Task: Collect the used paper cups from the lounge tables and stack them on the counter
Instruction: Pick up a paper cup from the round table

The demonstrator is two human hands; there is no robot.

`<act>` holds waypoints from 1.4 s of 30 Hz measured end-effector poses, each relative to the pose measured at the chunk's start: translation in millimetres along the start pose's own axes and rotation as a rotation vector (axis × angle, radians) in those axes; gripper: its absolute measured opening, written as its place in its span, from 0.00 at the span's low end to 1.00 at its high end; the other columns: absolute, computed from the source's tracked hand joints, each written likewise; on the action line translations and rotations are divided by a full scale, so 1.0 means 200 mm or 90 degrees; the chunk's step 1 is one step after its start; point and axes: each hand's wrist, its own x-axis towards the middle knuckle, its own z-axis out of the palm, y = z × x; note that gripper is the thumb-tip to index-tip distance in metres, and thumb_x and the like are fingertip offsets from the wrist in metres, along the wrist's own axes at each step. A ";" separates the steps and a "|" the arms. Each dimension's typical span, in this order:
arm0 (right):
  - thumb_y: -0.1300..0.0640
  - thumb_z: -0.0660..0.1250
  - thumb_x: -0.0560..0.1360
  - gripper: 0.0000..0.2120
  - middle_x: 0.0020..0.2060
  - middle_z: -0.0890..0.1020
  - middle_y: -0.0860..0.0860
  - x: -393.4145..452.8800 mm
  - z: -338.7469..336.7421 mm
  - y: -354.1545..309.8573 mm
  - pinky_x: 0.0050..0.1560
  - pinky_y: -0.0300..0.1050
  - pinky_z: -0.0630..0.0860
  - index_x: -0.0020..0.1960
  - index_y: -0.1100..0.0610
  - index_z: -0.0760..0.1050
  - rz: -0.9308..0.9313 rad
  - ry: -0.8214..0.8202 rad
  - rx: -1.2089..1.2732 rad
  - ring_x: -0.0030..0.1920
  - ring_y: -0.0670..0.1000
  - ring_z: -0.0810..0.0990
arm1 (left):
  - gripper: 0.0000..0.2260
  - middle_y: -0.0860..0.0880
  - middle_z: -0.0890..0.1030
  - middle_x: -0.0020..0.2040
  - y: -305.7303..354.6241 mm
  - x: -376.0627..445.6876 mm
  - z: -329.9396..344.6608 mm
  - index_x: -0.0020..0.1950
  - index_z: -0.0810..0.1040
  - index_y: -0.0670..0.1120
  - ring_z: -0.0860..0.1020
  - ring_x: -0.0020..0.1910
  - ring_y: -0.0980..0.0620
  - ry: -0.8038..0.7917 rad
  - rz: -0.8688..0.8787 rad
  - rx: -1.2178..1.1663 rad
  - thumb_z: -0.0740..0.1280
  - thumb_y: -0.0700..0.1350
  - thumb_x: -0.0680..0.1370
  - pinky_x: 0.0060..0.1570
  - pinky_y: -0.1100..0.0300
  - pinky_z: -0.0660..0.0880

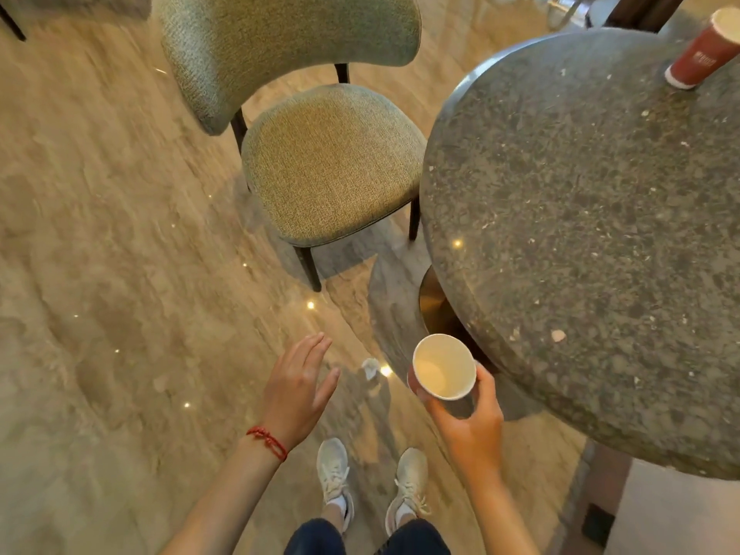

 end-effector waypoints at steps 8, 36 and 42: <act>0.49 0.80 0.57 0.34 0.52 0.73 0.24 0.02 0.16 0.58 0.49 0.32 0.69 0.55 0.29 0.66 0.077 -0.006 -0.031 0.55 0.28 0.71 | 0.19 0.44 0.74 0.65 -0.35 0.10 0.58 0.67 0.71 0.42 0.71 0.65 0.47 -0.025 -0.081 -0.130 0.64 0.48 0.77 0.63 0.60 0.63; 0.47 0.74 0.56 0.33 0.50 0.76 0.47 0.41 0.65 2.55 0.50 0.37 0.69 0.58 0.51 0.69 -0.042 -0.052 -0.108 0.53 0.49 0.75 | 0.24 0.43 0.74 0.59 -1.24 0.71 2.87 0.61 0.74 0.44 0.73 0.59 0.47 -0.088 -0.177 -0.234 0.72 0.52 0.69 0.51 0.65 0.65; 0.56 0.78 0.58 0.32 0.51 0.76 0.47 0.40 0.62 2.68 0.51 0.36 0.70 0.59 0.51 0.69 -0.020 -0.046 -0.130 0.53 0.48 0.74 | 0.26 0.44 0.70 0.60 -1.25 0.77 3.04 0.65 0.69 0.43 0.67 0.61 0.46 -0.067 -0.147 -0.073 0.70 0.53 0.71 0.60 0.59 0.66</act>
